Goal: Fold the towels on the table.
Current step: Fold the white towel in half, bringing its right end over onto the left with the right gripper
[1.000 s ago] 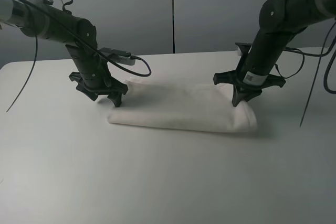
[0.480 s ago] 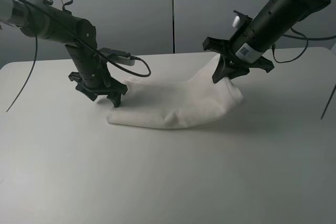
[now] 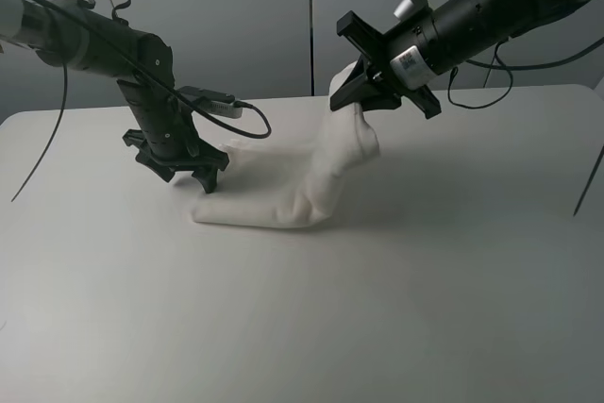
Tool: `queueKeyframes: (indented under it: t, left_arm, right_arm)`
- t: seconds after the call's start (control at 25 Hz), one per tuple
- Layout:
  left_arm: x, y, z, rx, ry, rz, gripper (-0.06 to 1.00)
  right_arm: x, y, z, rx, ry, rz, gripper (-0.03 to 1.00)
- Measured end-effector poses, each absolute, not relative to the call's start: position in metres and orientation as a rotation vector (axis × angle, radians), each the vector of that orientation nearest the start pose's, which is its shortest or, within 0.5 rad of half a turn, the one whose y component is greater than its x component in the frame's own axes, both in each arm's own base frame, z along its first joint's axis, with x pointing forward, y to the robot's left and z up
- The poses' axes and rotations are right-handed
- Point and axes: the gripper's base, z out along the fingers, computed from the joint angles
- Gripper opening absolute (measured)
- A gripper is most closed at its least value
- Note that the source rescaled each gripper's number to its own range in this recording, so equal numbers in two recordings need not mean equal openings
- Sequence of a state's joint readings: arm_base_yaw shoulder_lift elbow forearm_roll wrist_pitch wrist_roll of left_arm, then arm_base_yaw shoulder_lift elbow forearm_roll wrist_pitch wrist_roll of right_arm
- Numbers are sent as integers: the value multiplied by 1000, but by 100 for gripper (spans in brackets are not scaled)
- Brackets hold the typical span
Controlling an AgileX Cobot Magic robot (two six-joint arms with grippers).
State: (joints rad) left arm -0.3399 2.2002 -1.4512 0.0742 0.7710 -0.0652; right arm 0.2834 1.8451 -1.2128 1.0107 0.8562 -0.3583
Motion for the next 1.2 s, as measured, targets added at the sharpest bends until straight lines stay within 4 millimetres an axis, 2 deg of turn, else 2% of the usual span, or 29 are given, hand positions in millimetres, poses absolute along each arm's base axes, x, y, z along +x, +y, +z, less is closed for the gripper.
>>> queueKeyframes:
  t: [0.32,0.68,1.0,1.2]
  left_arm:
    - [399,-136,102,479,2957,34,96]
    - [398,-138,101,476,2962,13,96]
    - [396,-142,106,512,2961,-62,96]
    - [396,-142,128,519,2915,-76,96]
  right_arm:
    - [329,195,210,-101,2698,1144,0]
    - [345,216,202,-78,2677,1211,0]
    - [347,220,201,-65,2656,1254,0]
    - [347,220,201,-64,2654,1257,0]
